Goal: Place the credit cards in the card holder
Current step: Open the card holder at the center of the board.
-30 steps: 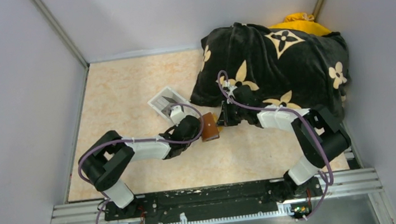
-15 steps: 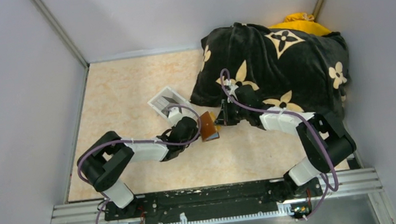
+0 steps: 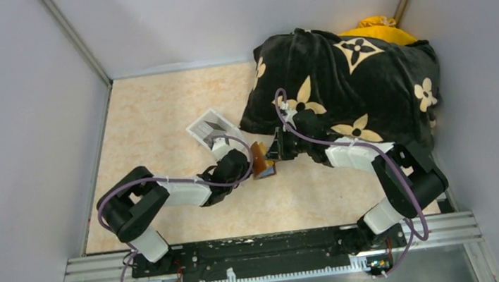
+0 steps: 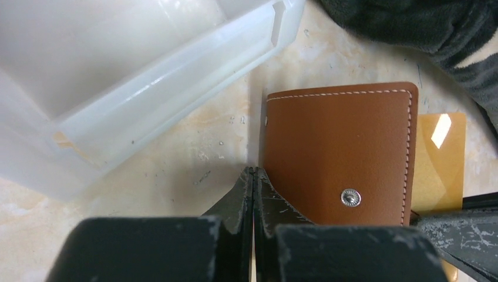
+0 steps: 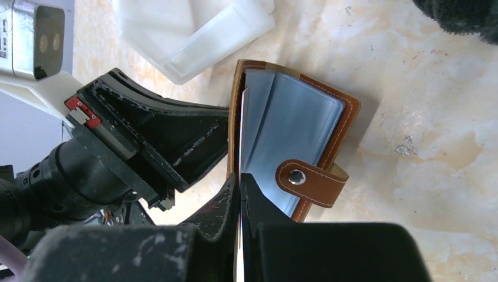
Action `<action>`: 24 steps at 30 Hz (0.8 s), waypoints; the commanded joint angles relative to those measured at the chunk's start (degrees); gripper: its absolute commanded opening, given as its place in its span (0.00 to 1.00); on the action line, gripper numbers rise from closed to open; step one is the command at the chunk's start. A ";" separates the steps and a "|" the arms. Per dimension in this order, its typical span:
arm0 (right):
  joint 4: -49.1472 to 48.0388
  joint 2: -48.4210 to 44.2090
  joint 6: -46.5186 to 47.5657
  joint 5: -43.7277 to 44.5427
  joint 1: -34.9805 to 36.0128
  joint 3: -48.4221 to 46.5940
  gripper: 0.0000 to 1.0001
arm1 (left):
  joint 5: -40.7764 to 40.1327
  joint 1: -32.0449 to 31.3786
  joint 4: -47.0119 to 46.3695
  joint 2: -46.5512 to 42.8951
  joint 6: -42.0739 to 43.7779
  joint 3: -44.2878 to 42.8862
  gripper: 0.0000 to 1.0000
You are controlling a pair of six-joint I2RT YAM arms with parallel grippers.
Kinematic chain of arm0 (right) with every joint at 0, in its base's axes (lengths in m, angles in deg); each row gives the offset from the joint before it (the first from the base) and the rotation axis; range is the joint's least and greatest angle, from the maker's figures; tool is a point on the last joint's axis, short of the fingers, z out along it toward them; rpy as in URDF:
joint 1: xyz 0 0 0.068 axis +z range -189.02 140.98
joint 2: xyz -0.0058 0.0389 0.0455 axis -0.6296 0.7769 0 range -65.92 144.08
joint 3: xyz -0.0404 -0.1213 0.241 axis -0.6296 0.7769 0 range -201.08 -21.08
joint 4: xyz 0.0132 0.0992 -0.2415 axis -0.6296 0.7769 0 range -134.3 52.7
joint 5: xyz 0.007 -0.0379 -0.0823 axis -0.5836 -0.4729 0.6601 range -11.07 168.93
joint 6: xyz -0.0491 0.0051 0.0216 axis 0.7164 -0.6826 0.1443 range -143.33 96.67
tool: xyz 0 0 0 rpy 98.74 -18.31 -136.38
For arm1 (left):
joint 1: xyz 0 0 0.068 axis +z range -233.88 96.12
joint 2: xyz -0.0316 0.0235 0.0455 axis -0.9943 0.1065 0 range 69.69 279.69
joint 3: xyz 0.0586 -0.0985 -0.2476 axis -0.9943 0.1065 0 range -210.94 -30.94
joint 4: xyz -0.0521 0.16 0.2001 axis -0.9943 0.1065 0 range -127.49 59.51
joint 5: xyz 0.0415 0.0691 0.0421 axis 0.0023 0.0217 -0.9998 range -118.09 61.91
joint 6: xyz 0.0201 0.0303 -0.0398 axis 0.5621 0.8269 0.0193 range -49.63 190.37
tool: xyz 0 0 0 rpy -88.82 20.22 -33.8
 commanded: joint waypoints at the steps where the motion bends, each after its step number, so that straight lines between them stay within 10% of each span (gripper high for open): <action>1: -3.81 -1.10 -0.72 -0.66 1.32 -0.99 0.00 | 6.30 -2.54 13.68 3.42 0.91 3.98 0.00; 24: -2.21 1.14 1.85 6.13 8.30 0.25 0.00 | 6.23 -6.91 17.65 1.62 -1.33 4.46 0.00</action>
